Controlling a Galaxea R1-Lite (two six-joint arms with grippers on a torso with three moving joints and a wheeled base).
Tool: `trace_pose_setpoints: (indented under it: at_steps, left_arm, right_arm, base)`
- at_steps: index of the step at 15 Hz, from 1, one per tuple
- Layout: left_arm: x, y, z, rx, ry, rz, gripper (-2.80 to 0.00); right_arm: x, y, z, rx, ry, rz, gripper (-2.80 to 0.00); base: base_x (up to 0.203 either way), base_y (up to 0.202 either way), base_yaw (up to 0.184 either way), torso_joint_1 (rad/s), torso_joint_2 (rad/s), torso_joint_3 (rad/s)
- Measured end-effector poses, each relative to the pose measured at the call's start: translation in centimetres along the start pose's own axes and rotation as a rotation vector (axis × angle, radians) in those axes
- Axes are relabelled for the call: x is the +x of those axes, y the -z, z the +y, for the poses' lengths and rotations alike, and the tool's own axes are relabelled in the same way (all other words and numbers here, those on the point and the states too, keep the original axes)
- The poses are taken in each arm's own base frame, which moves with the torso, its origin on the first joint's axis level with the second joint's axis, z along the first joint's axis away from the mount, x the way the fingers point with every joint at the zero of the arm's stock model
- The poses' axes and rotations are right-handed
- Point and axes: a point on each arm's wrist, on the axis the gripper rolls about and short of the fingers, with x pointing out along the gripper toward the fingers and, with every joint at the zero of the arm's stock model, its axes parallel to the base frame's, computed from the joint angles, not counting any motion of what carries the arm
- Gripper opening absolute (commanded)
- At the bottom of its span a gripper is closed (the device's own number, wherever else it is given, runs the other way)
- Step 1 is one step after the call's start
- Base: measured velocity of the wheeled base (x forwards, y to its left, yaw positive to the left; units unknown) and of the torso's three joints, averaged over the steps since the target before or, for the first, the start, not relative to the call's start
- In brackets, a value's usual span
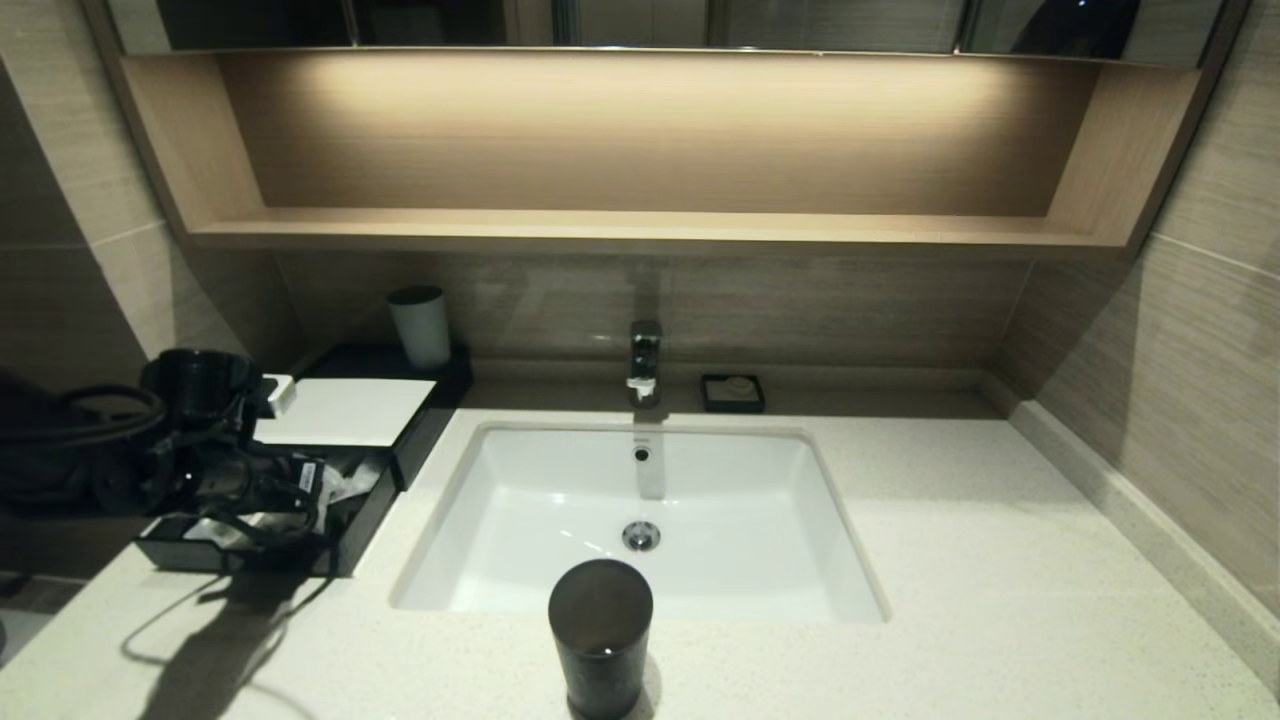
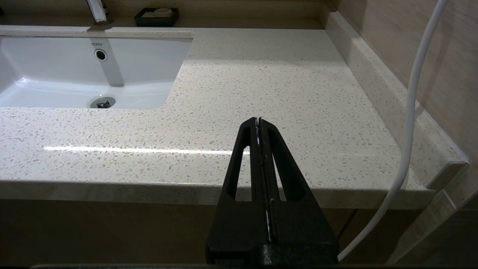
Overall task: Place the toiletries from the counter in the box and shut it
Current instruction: Place the bathroom toiletry into the drawer
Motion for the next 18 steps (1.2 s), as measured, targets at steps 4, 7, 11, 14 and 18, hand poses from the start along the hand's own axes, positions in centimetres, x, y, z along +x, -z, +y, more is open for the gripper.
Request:
trace_pose_setpoints:
  at_steps: [4,7,11,14,18]
  left_arm:
    - [-1.5,-0.7,0.2,-0.004,-0.003,-0.037,0.0]
    - [-2.3,-1.3,0.3,-0.013,-0.003,-0.072,0.0]
    - [-2.7,-1.5,0.1,-0.024,0.003,-0.086,-2.8]
    - [-2.7,-1.4,-0.1,-0.025,0.036,-0.088,-2.8]
    - [-2.6,-1.6,-0.2,-0.039,0.059,-0.091,-2.8]
  right_arm:
    - [0.0,0.0,0.0,0.0,0.0,0.0,-2.8]
    - [0.0,0.0,0.0,0.0,0.0,0.0,-2.8]
    - [0.0,0.0,0.0,0.0,0.0,0.0,-2.8]
    - [0.0,0.0,0.0,0.0,0.0,0.0,-2.8]
    - [0.0,0.0,0.0,0.0,0.0,0.0,-2.8]
  base:
    - [0.0,0.0,0.0,0.0,0.0,0.0]
    - [0.0,0.0,0.0,0.0,0.0,0.0]
    - [0.0,0.0,0.0,0.0,0.0,0.0]
    - [0.0,0.0,0.0,0.0,0.0,0.0]
    - [0.0,0.0,0.0,0.0,0.0,0.0]
